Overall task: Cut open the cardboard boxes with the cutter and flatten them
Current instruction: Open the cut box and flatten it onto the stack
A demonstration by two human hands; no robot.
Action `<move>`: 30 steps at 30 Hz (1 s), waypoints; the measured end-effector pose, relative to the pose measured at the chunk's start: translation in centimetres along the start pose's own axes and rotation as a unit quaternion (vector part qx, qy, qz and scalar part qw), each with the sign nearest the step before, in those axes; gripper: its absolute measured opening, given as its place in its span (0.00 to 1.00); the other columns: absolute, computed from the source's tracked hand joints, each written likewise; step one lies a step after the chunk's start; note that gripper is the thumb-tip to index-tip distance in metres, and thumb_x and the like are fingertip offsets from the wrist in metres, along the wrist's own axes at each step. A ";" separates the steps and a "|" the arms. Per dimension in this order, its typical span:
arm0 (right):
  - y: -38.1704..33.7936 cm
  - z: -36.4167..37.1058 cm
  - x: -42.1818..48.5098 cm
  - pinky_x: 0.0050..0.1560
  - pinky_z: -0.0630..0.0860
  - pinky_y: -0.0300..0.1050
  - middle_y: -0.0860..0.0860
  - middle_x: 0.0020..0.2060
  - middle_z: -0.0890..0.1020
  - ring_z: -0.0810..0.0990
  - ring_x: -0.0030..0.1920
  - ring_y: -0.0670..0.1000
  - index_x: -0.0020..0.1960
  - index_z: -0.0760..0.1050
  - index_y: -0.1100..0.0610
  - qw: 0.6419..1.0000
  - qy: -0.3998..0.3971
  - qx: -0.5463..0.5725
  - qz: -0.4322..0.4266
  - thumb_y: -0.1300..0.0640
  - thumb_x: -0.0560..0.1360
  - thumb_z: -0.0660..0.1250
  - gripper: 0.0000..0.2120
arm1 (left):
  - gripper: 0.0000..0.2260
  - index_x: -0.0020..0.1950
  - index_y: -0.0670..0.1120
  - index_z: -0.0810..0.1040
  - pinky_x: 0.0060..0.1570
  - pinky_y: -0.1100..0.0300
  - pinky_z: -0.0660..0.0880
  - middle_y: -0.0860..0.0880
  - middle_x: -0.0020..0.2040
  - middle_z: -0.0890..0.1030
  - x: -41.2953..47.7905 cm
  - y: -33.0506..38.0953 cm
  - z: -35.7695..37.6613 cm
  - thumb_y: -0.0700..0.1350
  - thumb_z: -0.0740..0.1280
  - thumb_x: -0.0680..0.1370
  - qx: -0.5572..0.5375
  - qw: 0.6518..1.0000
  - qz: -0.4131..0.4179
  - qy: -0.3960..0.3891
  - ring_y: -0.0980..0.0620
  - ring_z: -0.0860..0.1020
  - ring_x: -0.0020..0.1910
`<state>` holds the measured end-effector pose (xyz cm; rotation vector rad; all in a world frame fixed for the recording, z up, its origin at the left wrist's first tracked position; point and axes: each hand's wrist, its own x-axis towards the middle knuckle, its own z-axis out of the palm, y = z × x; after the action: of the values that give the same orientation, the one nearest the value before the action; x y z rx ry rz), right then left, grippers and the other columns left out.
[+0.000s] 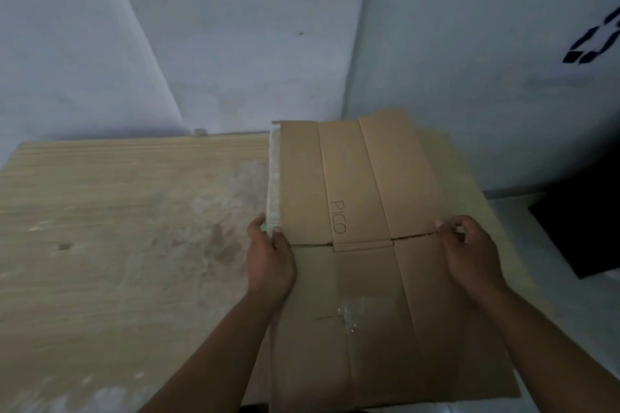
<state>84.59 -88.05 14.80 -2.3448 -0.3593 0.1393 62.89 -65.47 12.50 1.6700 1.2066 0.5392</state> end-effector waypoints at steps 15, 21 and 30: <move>10.3 -5.0 8.5 0.61 0.73 0.52 0.58 0.66 0.77 0.76 0.64 0.61 0.69 0.73 0.57 0.981 -0.131 -0.055 0.135 0.49 0.79 0.66 0.21 | 0.27 0.79 0.42 0.59 0.65 0.50 0.68 0.39 0.67 0.70 -0.6 1.3 11.0 0.47 0.63 0.83 0.207 0.957 -0.021 -0.201 0.37 0.69 0.69; 11.2 -4.4 9.1 0.57 0.74 0.52 0.58 0.62 0.79 0.78 0.59 0.60 0.66 0.76 0.57 0.988 -0.082 -0.015 0.127 0.52 0.80 0.65 0.16 | 0.24 0.77 0.44 0.64 0.64 0.49 0.72 0.43 0.68 0.74 -0.1 0.9 11.2 0.45 0.63 0.81 0.232 0.955 0.022 -0.182 0.41 0.73 0.65; 11.1 -4.2 8.9 0.68 0.69 0.51 0.57 0.73 0.72 0.72 0.70 0.60 0.76 0.66 0.55 0.973 -0.160 -0.066 0.152 0.51 0.79 0.65 0.27 | 0.11 0.64 0.47 0.75 0.50 0.51 0.72 0.44 0.57 0.82 -0.5 1.0 11.3 0.41 0.58 0.84 0.170 0.974 -0.011 -0.153 0.44 0.78 0.52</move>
<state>96.37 -95.70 10.09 -2.4980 -0.1649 0.6649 72.00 -70.95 8.63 1.9386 1.1303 0.0529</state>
